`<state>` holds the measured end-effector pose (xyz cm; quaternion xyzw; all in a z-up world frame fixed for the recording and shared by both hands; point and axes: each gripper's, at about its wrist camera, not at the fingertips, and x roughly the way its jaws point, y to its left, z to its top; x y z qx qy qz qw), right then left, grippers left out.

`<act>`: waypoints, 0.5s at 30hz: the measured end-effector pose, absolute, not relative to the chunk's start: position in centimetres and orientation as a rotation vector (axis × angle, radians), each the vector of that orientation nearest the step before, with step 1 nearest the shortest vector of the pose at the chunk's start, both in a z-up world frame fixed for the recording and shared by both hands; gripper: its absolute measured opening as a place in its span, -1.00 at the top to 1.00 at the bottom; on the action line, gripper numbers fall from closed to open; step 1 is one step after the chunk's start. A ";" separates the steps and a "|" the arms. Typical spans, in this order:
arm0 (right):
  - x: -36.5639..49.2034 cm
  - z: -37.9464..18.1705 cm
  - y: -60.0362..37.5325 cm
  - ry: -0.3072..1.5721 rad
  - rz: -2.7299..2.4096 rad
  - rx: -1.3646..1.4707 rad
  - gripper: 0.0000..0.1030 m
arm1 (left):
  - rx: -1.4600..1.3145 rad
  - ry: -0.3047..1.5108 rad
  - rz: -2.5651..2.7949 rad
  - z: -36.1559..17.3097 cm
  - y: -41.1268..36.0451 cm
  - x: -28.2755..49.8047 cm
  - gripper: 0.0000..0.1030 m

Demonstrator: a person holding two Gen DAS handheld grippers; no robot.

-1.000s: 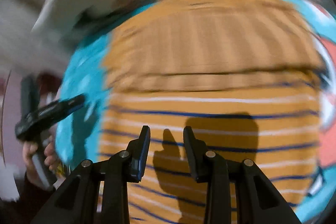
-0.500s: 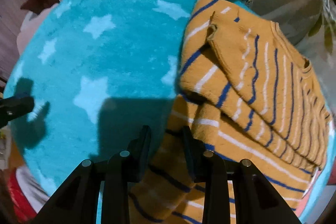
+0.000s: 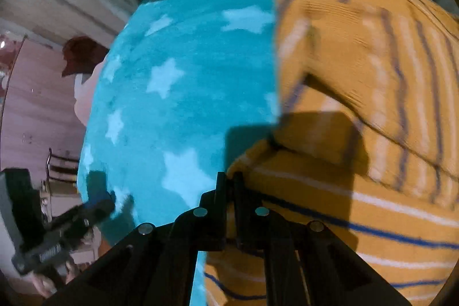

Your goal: Fold small clothes

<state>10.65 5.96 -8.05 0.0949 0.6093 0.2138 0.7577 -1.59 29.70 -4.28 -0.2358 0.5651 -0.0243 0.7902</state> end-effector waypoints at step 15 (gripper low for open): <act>3.9 -4.1 -8.4 1.354 0.480 0.224 0.67 | -0.420 1.251 -0.184 -5.5 17.9 -4.9 -0.10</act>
